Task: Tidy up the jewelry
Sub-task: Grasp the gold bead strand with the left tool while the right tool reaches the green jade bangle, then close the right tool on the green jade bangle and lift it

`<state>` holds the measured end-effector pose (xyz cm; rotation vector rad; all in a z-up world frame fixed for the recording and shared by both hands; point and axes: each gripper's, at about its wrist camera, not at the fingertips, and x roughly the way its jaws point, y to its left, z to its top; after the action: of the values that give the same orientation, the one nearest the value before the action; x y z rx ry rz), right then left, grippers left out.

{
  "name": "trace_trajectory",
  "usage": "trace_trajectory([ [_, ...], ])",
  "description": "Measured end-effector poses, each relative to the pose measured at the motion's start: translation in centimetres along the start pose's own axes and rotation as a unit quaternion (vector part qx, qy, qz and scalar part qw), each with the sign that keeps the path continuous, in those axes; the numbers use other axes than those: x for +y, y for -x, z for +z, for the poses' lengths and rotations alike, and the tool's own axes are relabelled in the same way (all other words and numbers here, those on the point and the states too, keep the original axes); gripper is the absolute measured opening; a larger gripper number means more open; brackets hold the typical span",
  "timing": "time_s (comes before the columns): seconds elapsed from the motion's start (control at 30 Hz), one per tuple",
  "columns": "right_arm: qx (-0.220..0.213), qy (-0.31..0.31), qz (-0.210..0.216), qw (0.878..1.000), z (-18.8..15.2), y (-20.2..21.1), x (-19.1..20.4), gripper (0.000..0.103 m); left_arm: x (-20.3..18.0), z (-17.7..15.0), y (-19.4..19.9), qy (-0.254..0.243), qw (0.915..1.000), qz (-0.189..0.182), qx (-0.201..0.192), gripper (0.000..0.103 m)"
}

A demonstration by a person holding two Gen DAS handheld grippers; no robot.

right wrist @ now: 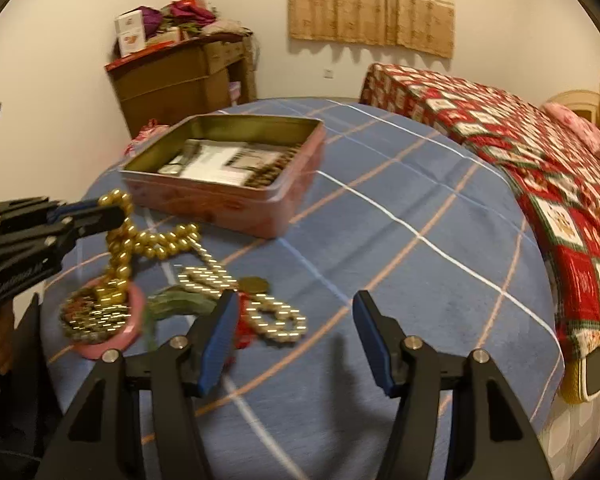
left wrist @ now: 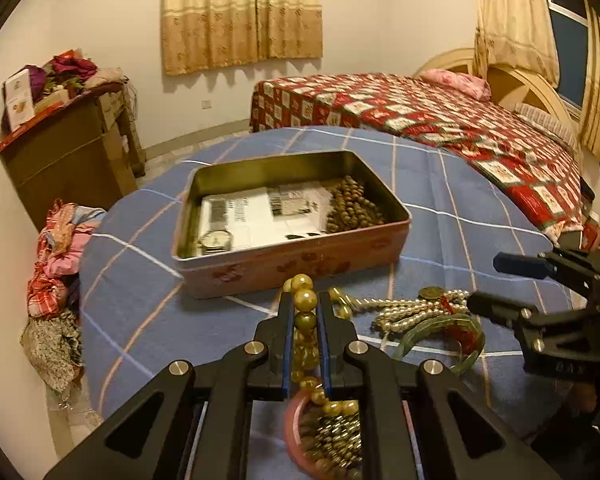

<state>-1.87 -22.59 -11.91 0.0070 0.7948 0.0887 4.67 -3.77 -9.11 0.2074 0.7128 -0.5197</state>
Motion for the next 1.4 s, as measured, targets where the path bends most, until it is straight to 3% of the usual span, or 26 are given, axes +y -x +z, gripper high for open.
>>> trace_trajectory([
  [0.17, 0.016, 0.028, 0.020, 0.999, -0.5, -0.2, 2.2, 0.060, 1.7, -0.2, 1.7, 0.023, 0.9995, 0.010, -0.017, 0.010],
  [0.37, 0.056, 0.043, 0.015, 0.997, -1.4, -1.7, 2.8, 0.031, 2.6, 0.1, 2.3, 0.031, 0.9990, 0.012, -0.029, 0.010],
  [0.5, 0.055, 0.044, 0.023, 0.997, -1.6, -1.3, 2.8, 0.014, 2.7, 0.1, 2.4, 0.037, 0.9988, 0.006, -0.030, 0.010],
  [1.0, -0.012, 0.055, 0.005, 0.998, 0.3, 2.5, 3.5, 0.011, 2.7, 1.2, 4.7, 0.037, 0.9976, 0.003, -0.059, 0.010],
  [1.2, -0.033, 0.029, 0.003, 0.999, 1.4, 3.5, 1.6, 0.011, 2.6, 1.4, 4.8, 0.037, 0.9974, 0.002, -0.063, 0.010],
  [1.4, -0.027, 0.027, 0.007, 0.999, 1.6, 3.1, 1.2, 0.011, 2.4, 1.3, 4.4, 0.033, 0.9980, -0.001, -0.053, 0.010],
])
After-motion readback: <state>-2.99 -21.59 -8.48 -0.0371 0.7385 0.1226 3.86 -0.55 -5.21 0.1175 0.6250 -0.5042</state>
